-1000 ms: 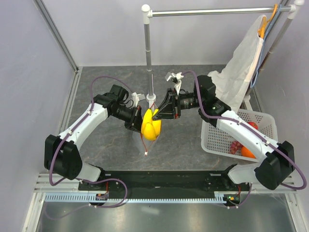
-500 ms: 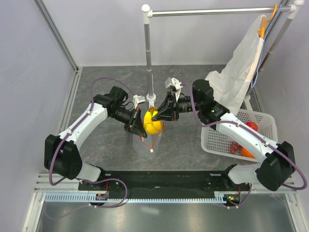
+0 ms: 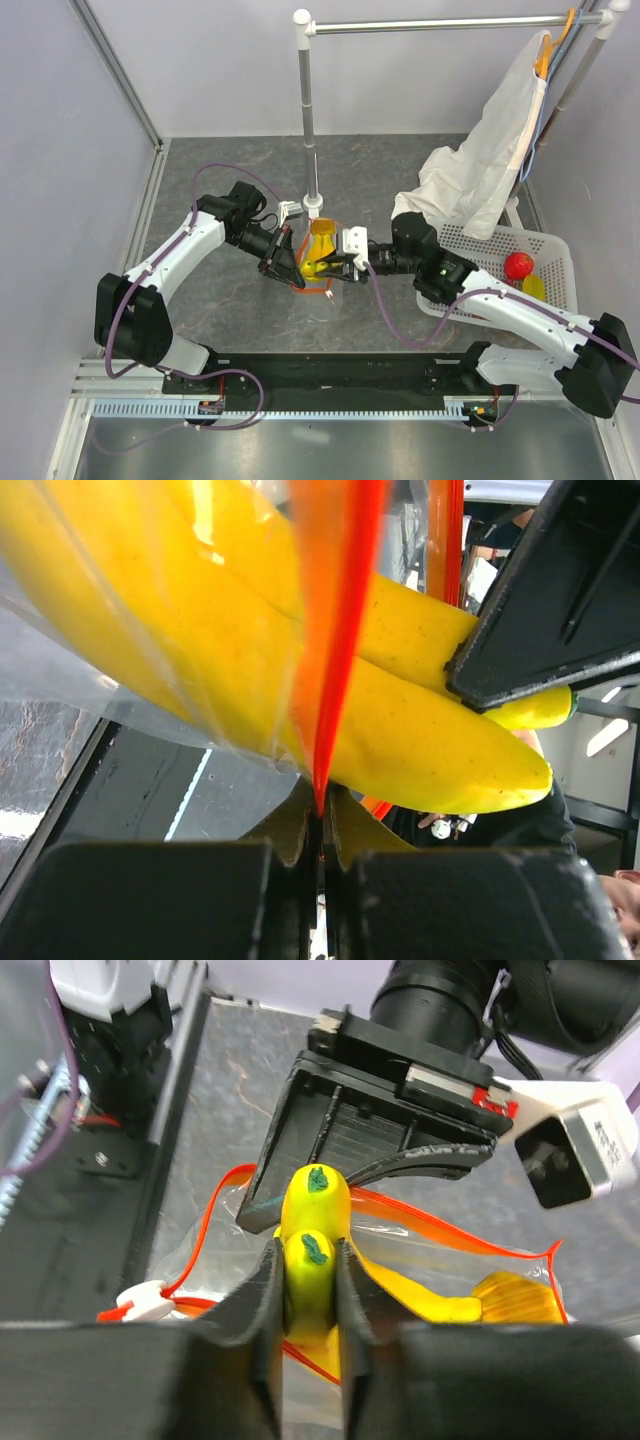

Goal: Place the food in the zip-top bag and seal the zipper
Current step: Place the fake fruit in the zipper food storage bag, then adjust the zipper food storage bag at the center of the board.

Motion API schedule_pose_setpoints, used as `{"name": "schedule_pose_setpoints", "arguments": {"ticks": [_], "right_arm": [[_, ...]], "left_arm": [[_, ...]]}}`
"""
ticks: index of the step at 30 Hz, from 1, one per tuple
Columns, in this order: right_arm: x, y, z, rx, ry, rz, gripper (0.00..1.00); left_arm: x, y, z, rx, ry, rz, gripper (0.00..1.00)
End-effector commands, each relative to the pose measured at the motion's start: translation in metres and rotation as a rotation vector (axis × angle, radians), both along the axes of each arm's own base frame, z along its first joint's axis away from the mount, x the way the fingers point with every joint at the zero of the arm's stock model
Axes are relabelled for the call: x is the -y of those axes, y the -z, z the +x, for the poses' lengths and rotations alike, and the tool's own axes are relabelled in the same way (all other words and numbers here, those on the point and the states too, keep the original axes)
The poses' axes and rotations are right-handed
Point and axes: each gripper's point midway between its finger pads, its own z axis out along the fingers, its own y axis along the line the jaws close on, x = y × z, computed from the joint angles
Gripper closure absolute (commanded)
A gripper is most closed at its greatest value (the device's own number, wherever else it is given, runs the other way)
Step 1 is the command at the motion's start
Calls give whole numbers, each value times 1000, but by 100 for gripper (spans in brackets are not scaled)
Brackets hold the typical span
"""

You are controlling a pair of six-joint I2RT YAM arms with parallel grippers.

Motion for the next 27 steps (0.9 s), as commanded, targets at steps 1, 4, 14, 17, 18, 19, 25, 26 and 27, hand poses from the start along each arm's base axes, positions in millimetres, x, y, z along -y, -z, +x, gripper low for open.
{"name": "schedule_pose_setpoints", "arguments": {"ticks": [1, 4, 14, 17, 18, 19, 25, 26, 27], "right_arm": [[-9, 3, -20, 177, -92, -33, 56], [-5, -10, -21, 30, -31, -57, 16], [33, -54, 3, -451, 437, -39, 22], [57, -18, 19, -582, 671, -128, 29], [58, -6, 21, -645, 714, -154, 30], [63, 5, 21, -693, 746, -187, 30], [61, 43, 32, -977, 836, -219, 30], [60, 50, 34, -1012, 834, -234, 29], [62, 53, 39, -1044, 856, -225, 29]], "left_arm": [[10, -27, -1, 60, 49, -144, 98], [9, -24, -1, 74, 47, -131, 98], [6, -10, 12, 143, 3, -24, 98], [7, -12, 15, 165, -4, -31, 98], [7, -13, 16, 176, -7, -33, 98], [7, -12, 16, 171, -11, -32, 98], [7, -11, 17, 189, -15, -29, 98], [6, -11, 16, 196, -15, -29, 98], [6, -10, 17, 202, -19, -25, 98]]}}
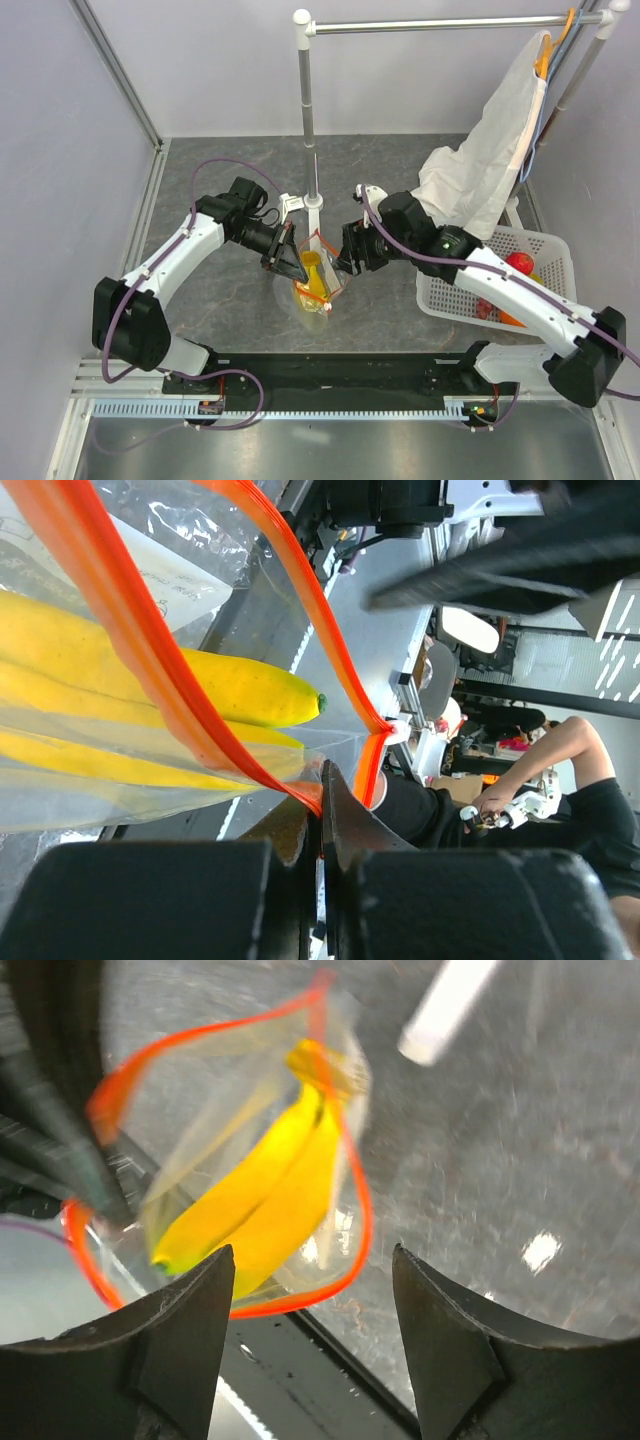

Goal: Place the food in the zip-top bag and seal the zipper
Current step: Adjust the zipper food storage bag at the center of the board.

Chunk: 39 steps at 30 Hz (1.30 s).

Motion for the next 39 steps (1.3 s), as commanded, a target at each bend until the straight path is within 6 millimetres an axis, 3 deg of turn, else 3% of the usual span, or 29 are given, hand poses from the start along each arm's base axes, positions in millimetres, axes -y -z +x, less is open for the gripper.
{"name": "schedule_pose_setpoints", "arguments": {"ticks": [1, 5, 8, 11, 12, 14, 15, 19, 23, 24, 26, 27, 29, 32, 37, 39], "right_arm": [[5, 19, 4, -201, 125, 31, 30], [-1, 32, 0, -294, 120, 46, 31], [-7, 41, -12, -373, 98, 72, 38], [-16, 40, -19, -419, 51, 122, 57], [-19, 36, -19, -415, 40, 138, 69], [-23, 33, -19, -411, 14, 147, 84], [-24, 25, -16, -391, 6, 160, 100], [-25, -1, -12, -326, -16, 203, 100], [-21, -43, -16, -238, -43, 270, 100], [-19, -57, -19, -214, -65, 276, 100], [-16, -73, -22, -172, -83, 289, 100], [-16, -79, -22, -152, -86, 292, 100], [-14, -86, -21, -122, -91, 298, 100], [-16, -98, -28, -115, -140, 319, 100], [-12, -98, -31, -94, -158, 302, 100], [-8, -87, -27, -85, -135, 268, 100]], "left_arm": [[1, -13, 3, 83, -9, -27, 98], [0, -13, 4, 105, -15, -18, 98], [0, -13, 6, 123, -24, -12, 98], [-2, -11, 11, 157, -43, 16, 98], [-3, -11, 12, 170, -48, 23, 98], [-4, -12, 12, 189, -54, 30, 98], [-6, -13, 12, 210, -59, 37, 98], [-12, -18, 11, 270, -78, 65, 98], [-29, -16, 25, 349, -140, 210, 98], [-33, -26, 27, 371, -142, 238, 98], [-44, -27, 37, 398, -153, 336, 98], [-50, -42, 40, 441, -141, 360, 98], [-57, -45, 46, 457, -127, 423, 98], [-59, -70, 46, 500, -121, 414, 98], [-53, -69, 37, 481, -101, 365, 98], [-49, -61, 36, 443, -100, 353, 97]]}}
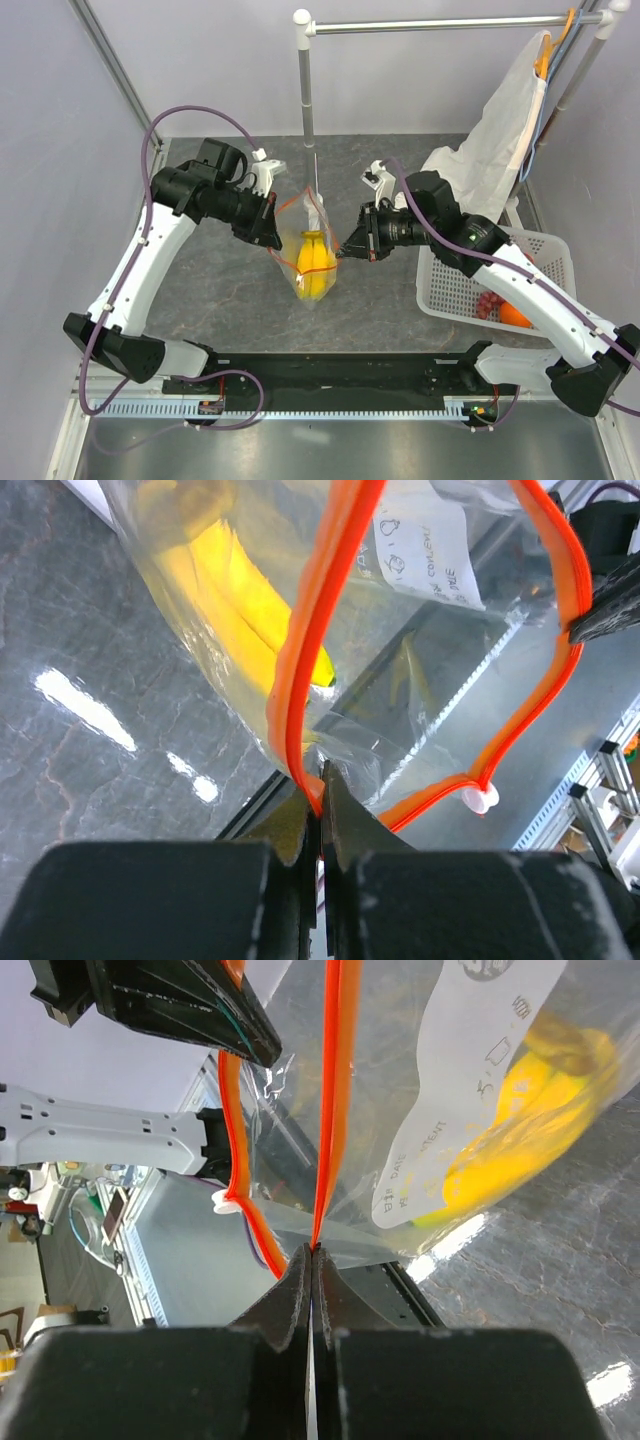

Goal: Place the food in the zip-top bag and seal the zipper
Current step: Adjust the zipper food storage bag at the center of the board.

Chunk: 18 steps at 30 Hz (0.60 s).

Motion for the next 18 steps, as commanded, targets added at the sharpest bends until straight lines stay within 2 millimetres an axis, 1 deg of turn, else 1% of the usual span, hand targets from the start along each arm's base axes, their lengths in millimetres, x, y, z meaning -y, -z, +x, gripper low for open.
{"name": "schedule_pose_setpoints", "arguments": {"ticks": [1, 2, 4, 5, 6, 7, 9, 10, 13, 16, 18], "right_arm": [[9, 1, 2, 63, 3, -33, 100], [15, 12, 7, 82, 6, -69, 100], [27, 28, 15, 103, 28, -133, 100], [37, 34, 25, 123, 47, -158, 100], [41, 38, 28, 117, 62, -167, 100], [44, 43, 30, 99, 69, -174, 100], [48, 45, 31, 78, 77, -167, 100], [47, 47, 28, 70, 68, -162, 100], [46, 47, 27, 67, 71, -140, 100], [43, 45, 25, 59, 68, -119, 100], [41, 45, 24, 46, 58, -107, 100]], "left_arm": [[4, 10, -6, -31, 39, -18, 97], [9, 19, -7, -81, 39, -35, 97], [15, 25, 0, -101, 23, -53, 96], [17, 31, 4, -117, 21, -50, 95], [19, 32, 7, -112, 20, -50, 92], [21, 32, 14, -87, 18, -57, 87], [24, 29, 17, -83, -7, -78, 78], [27, 27, 17, -86, -15, -100, 65], [30, 23, 19, -62, -34, -138, 49], [32, 26, 23, -67, -60, -141, 48], [32, 28, 27, -66, -85, -137, 49]]}}
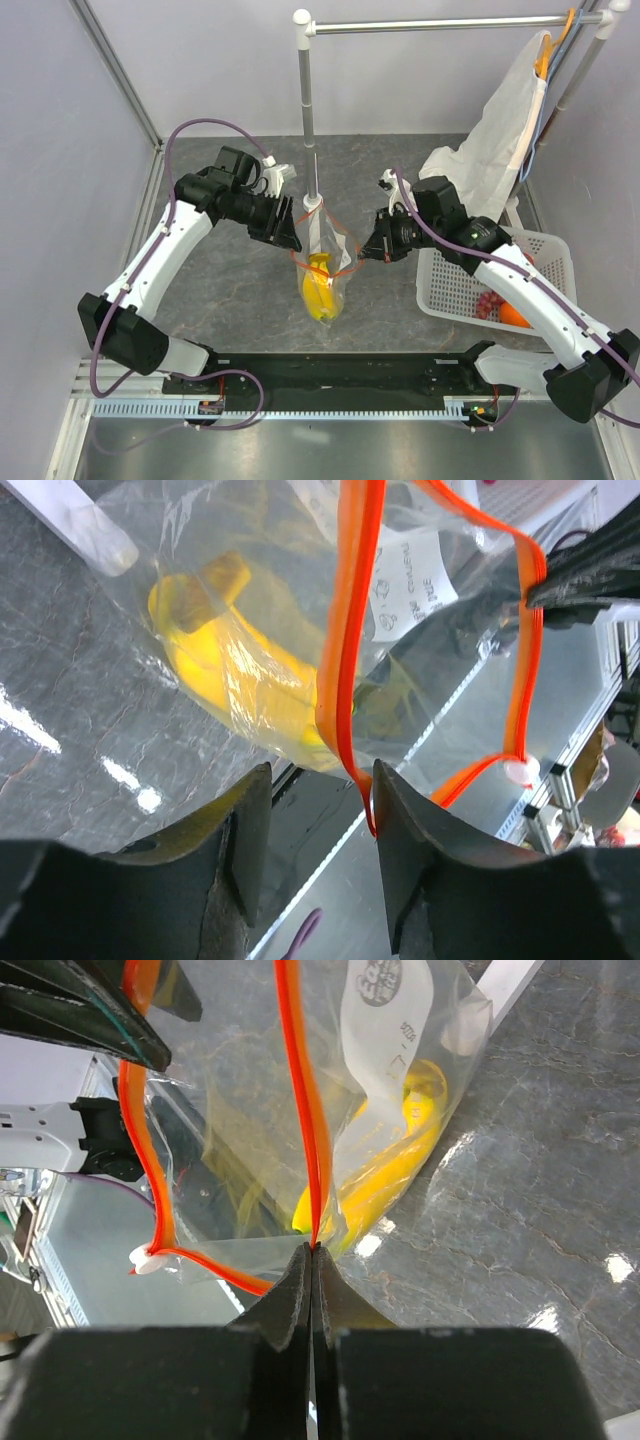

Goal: Place the food in the zip-top bag and seal the zipper
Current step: Adjust the zipper food storage bag at the center of the board, then pick up the fake fruit from the bin.

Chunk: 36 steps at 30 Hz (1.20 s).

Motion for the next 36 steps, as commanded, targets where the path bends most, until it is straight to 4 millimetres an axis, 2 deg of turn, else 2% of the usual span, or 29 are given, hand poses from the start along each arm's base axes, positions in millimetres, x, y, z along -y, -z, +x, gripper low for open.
{"name": "schedule_pose_setpoints", "arguments": {"ticks": [1, 3, 5, 6, 8, 10, 11, 12, 14, 16, 18, 21, 22, 24, 25, 26, 28, 29, 33, 36], "right_arm": [[-7, -18, -3, 36, -26, 71, 100], [-6, -19, -4, 33, -23, 77, 100], [-5, -21, -3, 45, -16, 75, 100], [-4, -21, -4, 46, -13, 75, 100], [-3, -22, -4, 57, -12, 74, 100], [-3, -25, -4, 71, -15, 75, 100], [-2, -25, -4, 75, -16, 73, 100], [-3, -24, -4, 78, -20, 74, 100], [-2, -25, -2, 103, -32, 64, 100], [2, -29, -4, 143, -62, 37, 77], [15, -36, -5, 250, -119, -50, 49], [46, -54, -12, 471, -207, -198, 44], [64, -67, -13, 557, -161, -248, 38], [87, -73, -25, 659, -194, -332, 20], [99, -78, -34, 703, -198, -359, 17], [111, -71, -44, 680, -227, -414, 15], [128, -55, -49, 630, -246, -514, 14], [144, -41, -53, 565, -236, -595, 14], [173, -10, -60, 453, -195, -736, 18], [219, 26, -58, 361, -149, -998, 21]], "left_arm": [[7, -15, 11, 47, -62, -52, 51], [7, -19, 12, 61, -63, -55, 52], [5, -24, 10, 82, -61, -59, 58], [4, -25, 8, 86, -52, -58, 67], [2, -29, 0, 96, -36, -58, 69], [0, -31, -7, 97, -8, -64, 77], [0, -30, -10, 90, 1, -67, 81], [1, -28, -15, 66, 11, -71, 89], [2, -24, -16, 39, 20, -72, 96], [4, -22, -18, 19, 29, -77, 98], [5, -20, -20, 10, 41, -88, 98], [6, -18, -20, 6, 49, -91, 98], [6, -17, -20, 7, 52, -90, 98], [6, -15, -19, 12, 53, -87, 98], [6, -16, -17, 18, 53, -89, 98], [7, -15, -17, 18, 55, -90, 98], [7, -14, -15, 13, 50, -88, 98], [8, -15, -14, 14, 52, -89, 98], [8, -15, -10, 28, 55, -87, 98], [9, -13, -8, 37, 59, -84, 98]]}}
